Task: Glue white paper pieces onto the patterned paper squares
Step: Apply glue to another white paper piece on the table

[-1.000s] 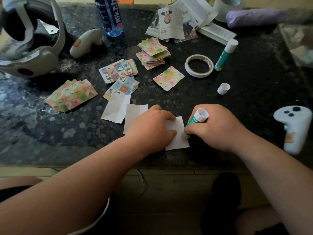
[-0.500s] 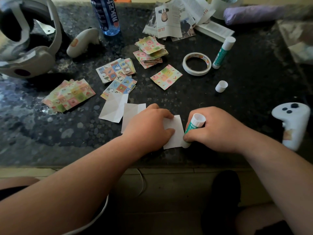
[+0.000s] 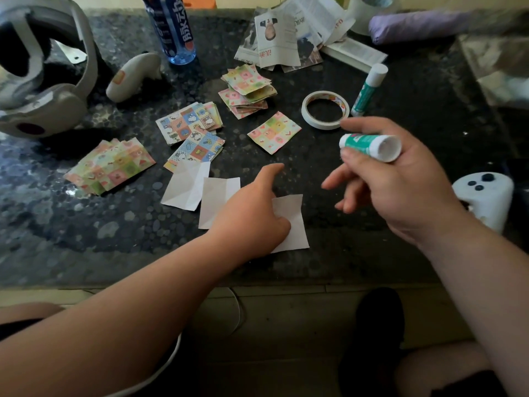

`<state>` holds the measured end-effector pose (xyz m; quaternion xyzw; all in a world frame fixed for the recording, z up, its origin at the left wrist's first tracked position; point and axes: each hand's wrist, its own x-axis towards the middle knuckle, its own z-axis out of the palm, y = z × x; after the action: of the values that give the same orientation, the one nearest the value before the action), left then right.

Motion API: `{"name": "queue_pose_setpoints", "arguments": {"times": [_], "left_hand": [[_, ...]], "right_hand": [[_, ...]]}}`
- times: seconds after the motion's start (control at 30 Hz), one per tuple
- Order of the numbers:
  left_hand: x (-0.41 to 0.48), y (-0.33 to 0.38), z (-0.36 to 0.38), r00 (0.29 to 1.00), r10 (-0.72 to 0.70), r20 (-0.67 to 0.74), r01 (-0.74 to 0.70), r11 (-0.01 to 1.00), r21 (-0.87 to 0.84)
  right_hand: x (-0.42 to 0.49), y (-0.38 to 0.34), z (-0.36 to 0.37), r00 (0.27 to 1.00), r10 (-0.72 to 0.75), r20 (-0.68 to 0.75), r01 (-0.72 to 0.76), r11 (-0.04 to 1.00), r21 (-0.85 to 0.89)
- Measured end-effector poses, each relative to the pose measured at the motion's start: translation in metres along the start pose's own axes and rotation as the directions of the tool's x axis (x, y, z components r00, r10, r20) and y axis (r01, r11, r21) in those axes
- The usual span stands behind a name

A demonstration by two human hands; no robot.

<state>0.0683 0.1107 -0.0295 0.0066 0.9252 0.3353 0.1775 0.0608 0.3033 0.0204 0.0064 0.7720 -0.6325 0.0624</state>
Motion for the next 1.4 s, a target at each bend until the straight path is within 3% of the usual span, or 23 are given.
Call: {"name": "queue_pose_setpoints", "arguments": {"times": [0.17, 0.3, 0.53, 0.63, 0.7, 0.77, 0.83, 0.97, 1.07, 1.23, 1.4], "left_hand": [[-0.001, 0.005, -0.017, 0.994, -0.094, -0.048, 0.078, 0.963, -0.258], [0.001, 0.005, -0.028, 0.962, -0.258, 0.094, 0.254, 0.708, -0.659], [-0.011, 0.004, -0.019, 0.947, -0.213, 0.24, 0.321, 0.657, -0.683], [-0.012, 0.002, -0.018, 0.939, -0.2, 0.28, 0.342, 0.641, -0.687], [-0.012, 0.0, -0.018, 0.958, -0.191, 0.216, 0.283, 0.762, -0.582], [-0.012, -0.005, -0.018, 0.988, -0.128, 0.087, 0.15, 0.934, -0.325], [-0.015, -0.008, -0.017, 0.999, -0.029, 0.019, 0.031, 0.993, -0.117], [-0.02, -0.017, -0.009, 0.984, 0.18, 0.005, -0.179, 0.97, 0.163], [-0.022, -0.02, -0.004, 0.967, 0.243, 0.076, -0.254, 0.919, 0.3], [-0.02, -0.022, -0.001, 0.963, 0.247, 0.112, -0.271, 0.904, 0.33], [-0.019, -0.022, -0.001, 0.961, 0.249, 0.122, -0.276, 0.905, 0.325]], "right_hand": [[-0.002, 0.007, 0.001, 0.999, -0.047, -0.014, 0.042, 0.961, -0.272], [0.001, 0.009, 0.001, 0.997, -0.013, -0.079, -0.016, 0.938, -0.347], [0.004, 0.019, 0.022, 0.983, 0.184, -0.025, -0.183, 0.931, -0.317], [0.004, 0.021, 0.025, 0.984, 0.174, -0.021, -0.171, 0.923, -0.345], [0.003, 0.018, 0.027, 0.987, 0.16, 0.002, -0.147, 0.91, -0.388], [0.001, 0.017, 0.029, 0.985, 0.166, 0.046, -0.13, 0.89, -0.438], [0.0, 0.019, 0.032, 0.982, 0.17, 0.083, -0.106, 0.856, -0.506], [-0.002, 0.028, 0.038, 0.981, 0.173, 0.087, -0.096, 0.825, -0.557], [-0.001, 0.035, 0.04, 0.983, 0.163, 0.085, -0.086, 0.814, -0.574], [0.002, 0.033, 0.032, 0.989, 0.126, 0.072, -0.066, 0.834, -0.547], [0.007, 0.019, 0.019, 0.997, 0.017, -0.073, -0.044, 0.921, -0.386]]}}
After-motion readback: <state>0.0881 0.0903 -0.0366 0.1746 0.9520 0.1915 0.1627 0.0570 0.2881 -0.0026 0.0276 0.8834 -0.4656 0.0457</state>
